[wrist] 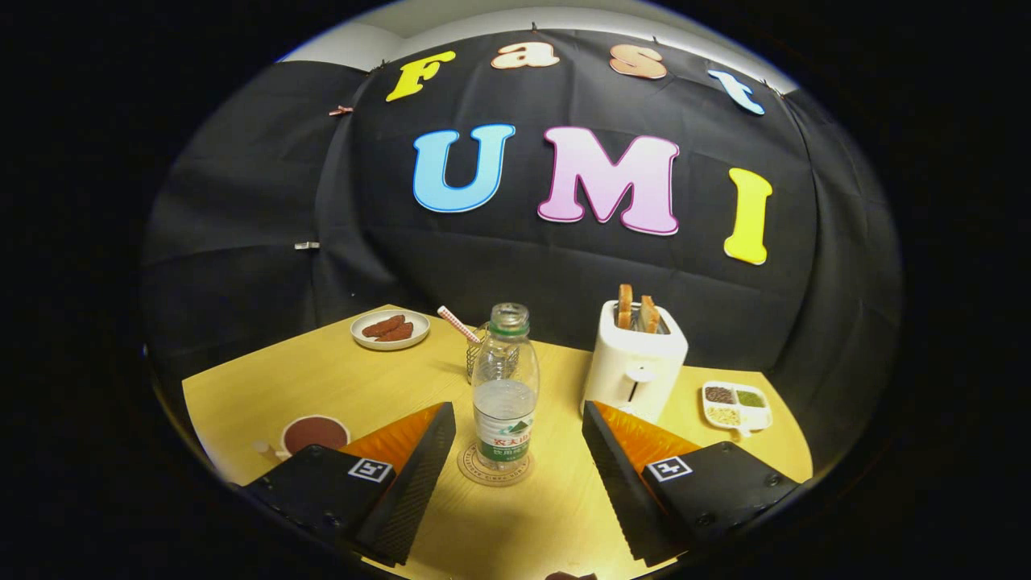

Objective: Take the bottle from table, then pour the juice into the cup, finally place the bottle on the coaster

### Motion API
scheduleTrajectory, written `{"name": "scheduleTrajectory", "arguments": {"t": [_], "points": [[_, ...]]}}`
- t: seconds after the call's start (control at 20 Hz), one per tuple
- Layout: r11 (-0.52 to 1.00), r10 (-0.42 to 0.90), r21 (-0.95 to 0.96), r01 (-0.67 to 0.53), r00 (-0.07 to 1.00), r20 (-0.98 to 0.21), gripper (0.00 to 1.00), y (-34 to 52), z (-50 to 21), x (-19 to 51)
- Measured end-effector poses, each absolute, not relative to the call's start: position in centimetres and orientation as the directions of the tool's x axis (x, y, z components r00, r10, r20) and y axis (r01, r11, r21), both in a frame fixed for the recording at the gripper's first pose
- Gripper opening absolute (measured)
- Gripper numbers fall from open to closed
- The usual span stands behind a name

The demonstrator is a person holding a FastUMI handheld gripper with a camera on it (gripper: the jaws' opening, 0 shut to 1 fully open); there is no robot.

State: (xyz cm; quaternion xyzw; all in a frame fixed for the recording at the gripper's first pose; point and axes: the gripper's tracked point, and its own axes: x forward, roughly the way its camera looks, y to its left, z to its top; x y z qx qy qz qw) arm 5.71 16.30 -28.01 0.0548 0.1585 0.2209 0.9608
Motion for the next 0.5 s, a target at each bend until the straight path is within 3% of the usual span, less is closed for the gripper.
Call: {"name": "scheduleTrajectory", "arguments": {"t": [0.5], "points": [[0.927,0.375,0.112,-0.359,0.906,-0.199,0.98,8.5,-14.4,3.4]]}}
